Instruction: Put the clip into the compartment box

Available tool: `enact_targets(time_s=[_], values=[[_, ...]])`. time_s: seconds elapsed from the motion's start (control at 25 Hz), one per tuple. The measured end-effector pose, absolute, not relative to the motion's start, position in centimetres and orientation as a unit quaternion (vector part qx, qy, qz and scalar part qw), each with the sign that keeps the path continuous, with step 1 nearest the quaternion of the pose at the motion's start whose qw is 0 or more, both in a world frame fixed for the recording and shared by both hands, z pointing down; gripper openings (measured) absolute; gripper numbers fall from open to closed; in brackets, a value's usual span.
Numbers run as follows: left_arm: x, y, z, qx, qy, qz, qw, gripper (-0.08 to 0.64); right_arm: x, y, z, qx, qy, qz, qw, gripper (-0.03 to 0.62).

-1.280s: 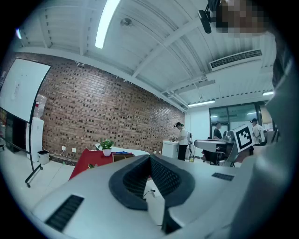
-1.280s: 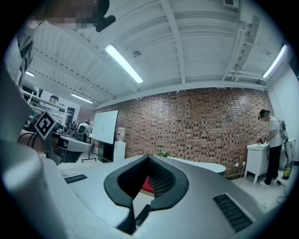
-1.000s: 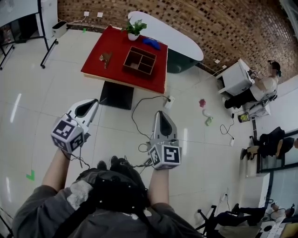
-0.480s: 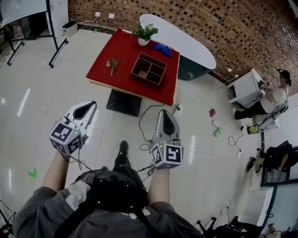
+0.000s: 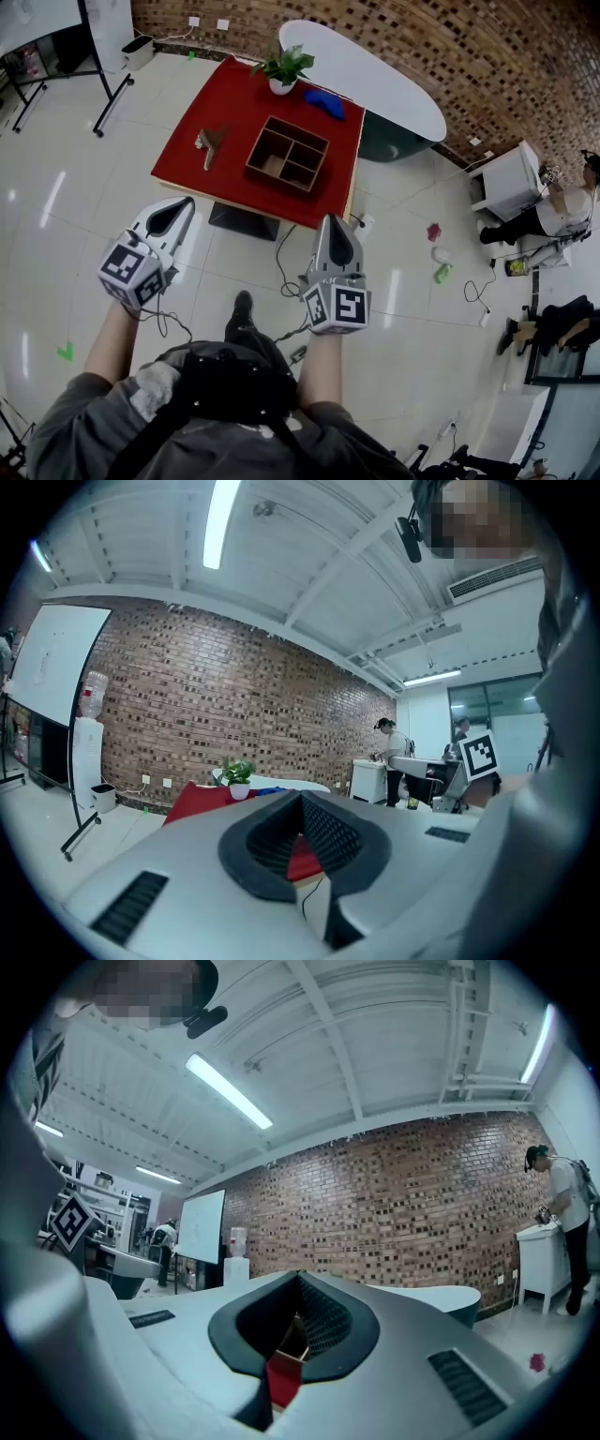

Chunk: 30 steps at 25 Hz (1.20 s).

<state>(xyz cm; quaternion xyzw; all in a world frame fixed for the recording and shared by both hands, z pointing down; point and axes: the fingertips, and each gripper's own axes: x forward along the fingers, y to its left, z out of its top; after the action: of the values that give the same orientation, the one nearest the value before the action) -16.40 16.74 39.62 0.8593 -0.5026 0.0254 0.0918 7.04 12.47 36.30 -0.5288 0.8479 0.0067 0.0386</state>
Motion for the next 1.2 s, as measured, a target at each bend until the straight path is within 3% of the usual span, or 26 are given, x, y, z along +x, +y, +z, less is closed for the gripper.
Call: enact_targets(time_s=[0.56,1.2], values=[[-10.9,2.5,38.4,0.849,-0.518,0.041,0.094,0.026,13.7,-2.2,34.7,-0.526,0.849,-0.003,0.052,0.011],[-18.2,-6.0,40.2,0.823,-0.556,0.048,0.106,0.026,11.7,-10.5,36.1,-0.545,0.837,-0.025,0.043,0.012]])
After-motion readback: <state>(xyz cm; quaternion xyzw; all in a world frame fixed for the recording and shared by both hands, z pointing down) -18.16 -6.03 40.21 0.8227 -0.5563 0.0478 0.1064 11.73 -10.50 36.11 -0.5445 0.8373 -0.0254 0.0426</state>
